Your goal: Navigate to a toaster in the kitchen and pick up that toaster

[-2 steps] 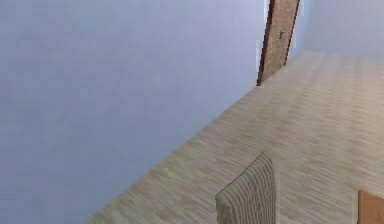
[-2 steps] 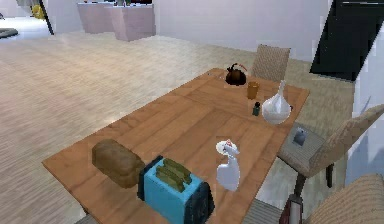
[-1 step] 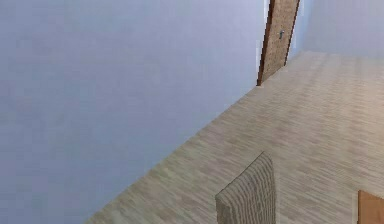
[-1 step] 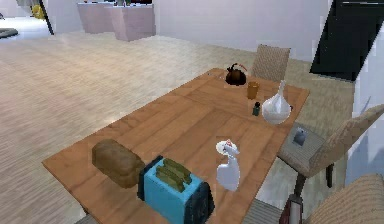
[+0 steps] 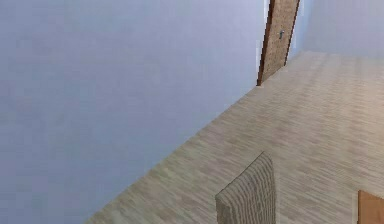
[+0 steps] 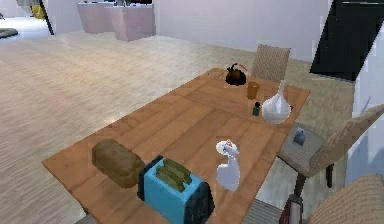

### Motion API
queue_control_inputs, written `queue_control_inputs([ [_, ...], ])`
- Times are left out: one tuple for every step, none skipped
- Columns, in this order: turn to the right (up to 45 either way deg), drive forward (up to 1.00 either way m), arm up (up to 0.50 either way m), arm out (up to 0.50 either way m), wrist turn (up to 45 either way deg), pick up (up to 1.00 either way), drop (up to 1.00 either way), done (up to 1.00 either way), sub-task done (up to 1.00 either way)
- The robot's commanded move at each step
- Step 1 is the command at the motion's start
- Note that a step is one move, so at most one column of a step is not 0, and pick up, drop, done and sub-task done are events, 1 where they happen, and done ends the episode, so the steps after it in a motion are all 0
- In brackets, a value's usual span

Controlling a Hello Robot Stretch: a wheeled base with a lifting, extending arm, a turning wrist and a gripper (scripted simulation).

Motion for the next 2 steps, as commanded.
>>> queue_control_inputs([
  [0.0, 0.0, 0.0, 0.08, 0.0, 0.0, 0.0, 0.0, 0.0],
  [0.0, 0.0, 0.0, 0.0, 45.0, 0.0, 0.0, 0.0, 0.0],
])
